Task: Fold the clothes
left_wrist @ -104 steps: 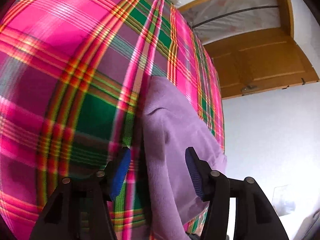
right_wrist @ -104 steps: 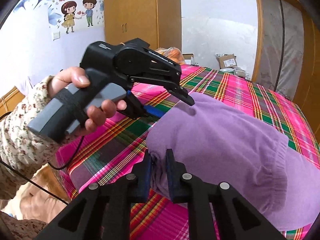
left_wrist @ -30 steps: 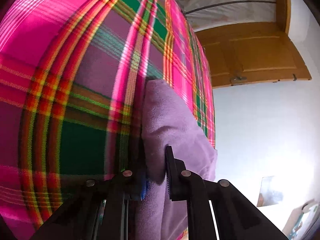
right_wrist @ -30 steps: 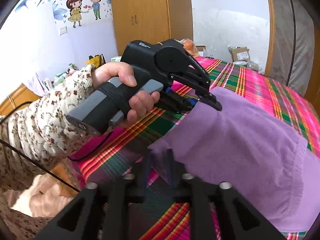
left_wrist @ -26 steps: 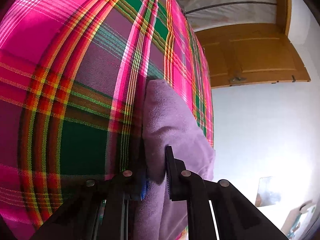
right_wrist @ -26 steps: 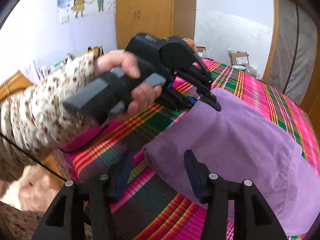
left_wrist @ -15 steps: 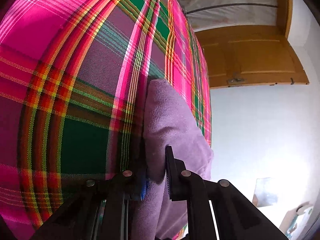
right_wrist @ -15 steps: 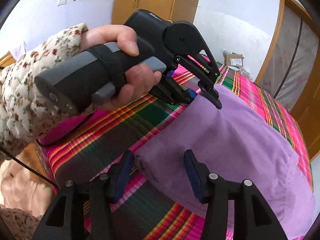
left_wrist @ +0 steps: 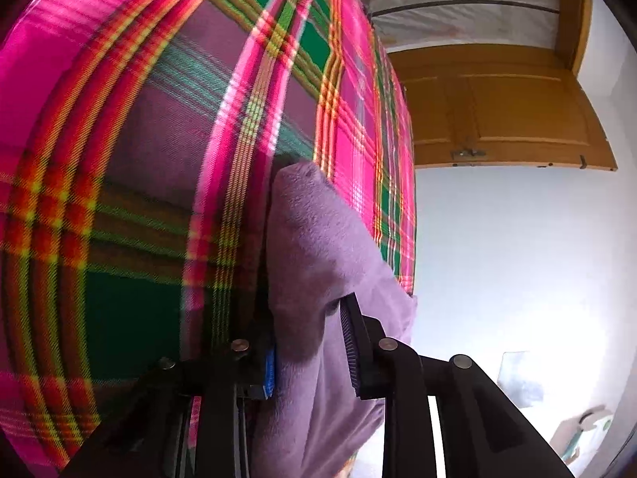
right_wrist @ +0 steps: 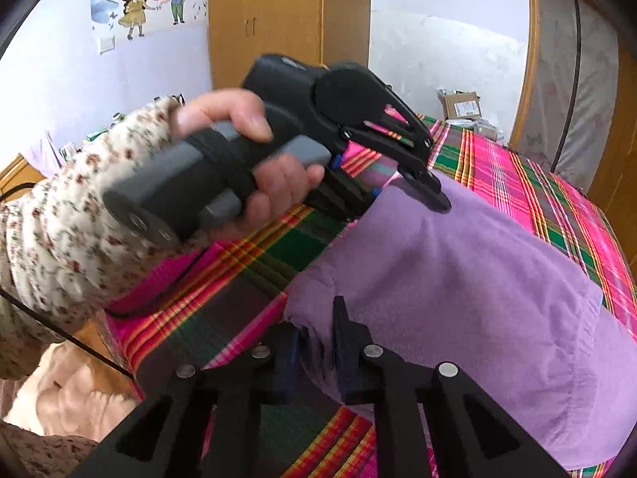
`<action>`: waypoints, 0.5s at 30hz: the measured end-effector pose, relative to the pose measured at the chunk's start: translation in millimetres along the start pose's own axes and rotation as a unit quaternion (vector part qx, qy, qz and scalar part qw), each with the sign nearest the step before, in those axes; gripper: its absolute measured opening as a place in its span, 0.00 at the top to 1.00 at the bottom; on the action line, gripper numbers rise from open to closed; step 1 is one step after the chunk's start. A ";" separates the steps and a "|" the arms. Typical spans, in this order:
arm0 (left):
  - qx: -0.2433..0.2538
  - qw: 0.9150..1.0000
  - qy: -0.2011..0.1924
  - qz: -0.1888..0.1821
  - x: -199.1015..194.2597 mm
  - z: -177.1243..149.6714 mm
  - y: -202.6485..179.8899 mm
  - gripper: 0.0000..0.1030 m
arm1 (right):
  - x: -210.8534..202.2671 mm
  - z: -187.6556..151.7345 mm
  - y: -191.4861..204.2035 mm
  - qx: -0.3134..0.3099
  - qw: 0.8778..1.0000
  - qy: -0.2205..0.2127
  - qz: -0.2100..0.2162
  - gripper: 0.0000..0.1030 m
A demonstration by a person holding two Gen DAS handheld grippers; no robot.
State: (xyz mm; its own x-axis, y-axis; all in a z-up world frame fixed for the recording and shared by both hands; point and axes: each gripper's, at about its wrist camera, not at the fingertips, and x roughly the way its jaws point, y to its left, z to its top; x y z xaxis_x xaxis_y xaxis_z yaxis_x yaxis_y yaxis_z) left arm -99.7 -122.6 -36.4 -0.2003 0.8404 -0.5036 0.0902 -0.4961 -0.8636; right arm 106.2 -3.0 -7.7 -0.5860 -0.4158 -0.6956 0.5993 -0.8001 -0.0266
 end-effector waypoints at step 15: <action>0.048 0.998 -0.046 0.012 -27.4 -2.4 -6.9 0.90 | -13.3 3.7 20.7 -0.016 1.000 -0.012 0.012 0.87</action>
State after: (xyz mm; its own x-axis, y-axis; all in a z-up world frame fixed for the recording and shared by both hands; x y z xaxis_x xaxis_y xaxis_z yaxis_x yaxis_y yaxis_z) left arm -92.5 -141.7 -16.7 -0.2893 0.8061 -0.5162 0.0034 -0.5384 -0.8427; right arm 124.3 -15.6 3.6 -0.5830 -0.4456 -0.6794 0.6302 -0.7757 -0.0320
